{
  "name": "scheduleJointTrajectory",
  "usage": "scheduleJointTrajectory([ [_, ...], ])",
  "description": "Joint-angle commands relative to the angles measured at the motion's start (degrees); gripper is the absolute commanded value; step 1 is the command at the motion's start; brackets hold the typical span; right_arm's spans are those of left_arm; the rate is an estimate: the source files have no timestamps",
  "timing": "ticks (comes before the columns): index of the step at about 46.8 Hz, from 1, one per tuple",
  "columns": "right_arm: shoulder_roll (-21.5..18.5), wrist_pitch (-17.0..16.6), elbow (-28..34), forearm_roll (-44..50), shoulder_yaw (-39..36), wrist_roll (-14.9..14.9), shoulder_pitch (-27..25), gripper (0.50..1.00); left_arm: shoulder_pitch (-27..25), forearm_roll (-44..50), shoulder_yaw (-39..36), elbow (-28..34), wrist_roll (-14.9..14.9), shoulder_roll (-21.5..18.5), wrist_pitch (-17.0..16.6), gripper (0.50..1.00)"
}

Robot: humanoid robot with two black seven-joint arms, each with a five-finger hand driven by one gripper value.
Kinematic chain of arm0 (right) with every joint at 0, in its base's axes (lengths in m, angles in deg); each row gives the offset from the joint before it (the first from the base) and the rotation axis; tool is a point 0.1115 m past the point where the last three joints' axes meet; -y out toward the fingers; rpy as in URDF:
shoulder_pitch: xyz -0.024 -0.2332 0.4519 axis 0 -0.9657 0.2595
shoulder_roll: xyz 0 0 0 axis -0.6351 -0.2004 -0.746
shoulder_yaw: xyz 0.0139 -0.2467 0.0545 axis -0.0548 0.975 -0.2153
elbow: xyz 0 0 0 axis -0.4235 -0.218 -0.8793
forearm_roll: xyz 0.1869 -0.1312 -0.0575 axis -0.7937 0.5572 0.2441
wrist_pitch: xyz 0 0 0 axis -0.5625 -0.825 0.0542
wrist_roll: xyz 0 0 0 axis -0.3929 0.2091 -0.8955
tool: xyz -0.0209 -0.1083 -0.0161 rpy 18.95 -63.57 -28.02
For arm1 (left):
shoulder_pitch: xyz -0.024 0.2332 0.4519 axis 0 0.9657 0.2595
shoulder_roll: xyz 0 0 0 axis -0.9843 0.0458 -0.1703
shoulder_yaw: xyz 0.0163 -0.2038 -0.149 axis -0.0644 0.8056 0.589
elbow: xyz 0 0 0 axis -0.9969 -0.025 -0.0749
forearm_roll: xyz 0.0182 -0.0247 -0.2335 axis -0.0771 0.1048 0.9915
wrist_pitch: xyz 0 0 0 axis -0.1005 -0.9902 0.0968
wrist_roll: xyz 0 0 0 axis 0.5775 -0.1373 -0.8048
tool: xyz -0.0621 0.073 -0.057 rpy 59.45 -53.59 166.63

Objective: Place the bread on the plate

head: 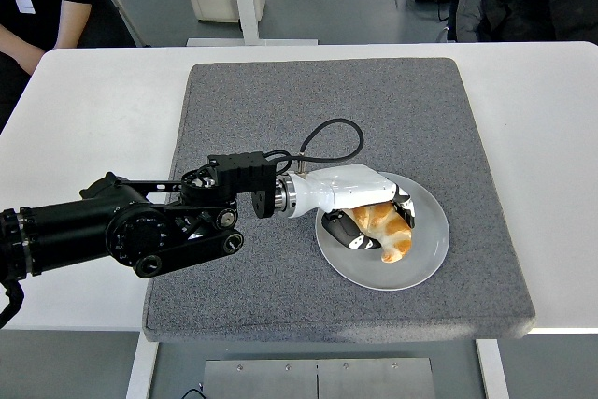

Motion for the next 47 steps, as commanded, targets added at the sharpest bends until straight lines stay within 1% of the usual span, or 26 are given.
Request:
scheduleJointTrajectory([
  [1,0.0,-0.1,-0.1,0.0,0.0,0.0,0.0,1.0,0.2,0.0,0.0,-0.2,0.0,0.1,0.0,0.5],
  [11,0.0,0.0,0.0,0.0,0.0,0.0,0.0,1.0,1.2,0.6,0.1,-0.5,0.0,0.1,-0.1,0.5],
  [24,0.0,0.0,0.0,0.0,0.1,0.0,0.0,1.0,1.2,1.0,0.5,-0.5,0.0,0.2,-0.4,0.5],
  [39,0.0,0.0,0.0,0.0,0.1,0.0,0.0,1.0,1.2,3.9,0.2,-0.5,-0.1,0.2,-0.4,0.5],
  [44,0.0,0.0,0.0,0.0,0.1,0.0,0.0,1.0,1.2,4.0,0.2,-0.5,-0.1,0.2,-0.4,0.51],
  [47,0.0,-0.1,0.0,0.0,0.1,0.0,0.0,1.0,1.2,4.0,0.2,-0.5,-0.2,0.2,-0.4,0.531],
])
